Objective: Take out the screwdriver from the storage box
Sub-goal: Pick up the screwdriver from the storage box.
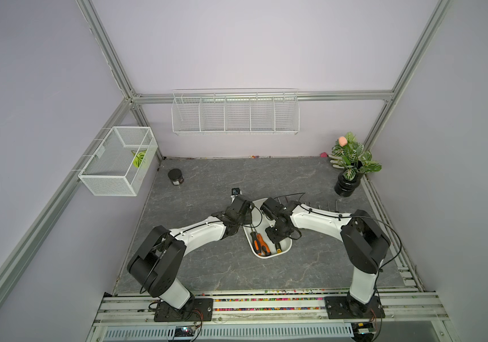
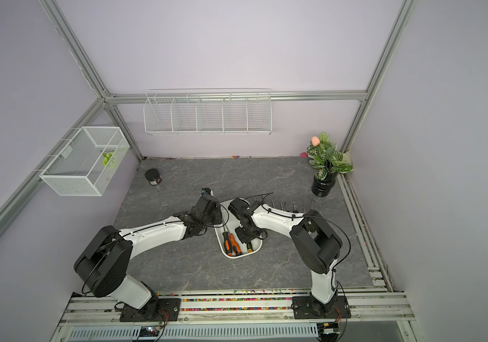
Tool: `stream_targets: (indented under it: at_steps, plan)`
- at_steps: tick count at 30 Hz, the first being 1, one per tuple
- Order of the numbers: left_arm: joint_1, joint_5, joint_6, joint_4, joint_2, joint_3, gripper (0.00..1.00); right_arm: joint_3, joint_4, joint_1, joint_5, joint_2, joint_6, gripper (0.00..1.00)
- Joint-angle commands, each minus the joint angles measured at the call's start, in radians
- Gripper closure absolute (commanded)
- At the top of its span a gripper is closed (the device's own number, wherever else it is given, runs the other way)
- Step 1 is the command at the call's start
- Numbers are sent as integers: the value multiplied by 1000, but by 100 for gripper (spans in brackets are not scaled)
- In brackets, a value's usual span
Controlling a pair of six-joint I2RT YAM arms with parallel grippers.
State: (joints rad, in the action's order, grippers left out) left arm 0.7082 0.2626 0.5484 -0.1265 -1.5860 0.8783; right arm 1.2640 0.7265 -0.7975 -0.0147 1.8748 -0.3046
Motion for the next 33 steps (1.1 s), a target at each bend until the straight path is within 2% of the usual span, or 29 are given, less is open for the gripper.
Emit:
stream_targets:
  at_steps: [1,6,9,22,33]
  plan:
    - [2,28,-36,-5,8,6,100,-9,50,11,11,0,11,83]
    - [2,30,-37,-6,-2,8,100,-16,44,3,28,-62,-4,96]
    - [2,32,-38,-7,-9,13,100,-7,44,-2,34,-95,-7,100]
    - [2,33,-41,-19,-22,26,100,28,17,10,117,-203,-8,100]
    - [2,21,-44,-26,-35,43,100,43,65,137,195,-379,18,100]
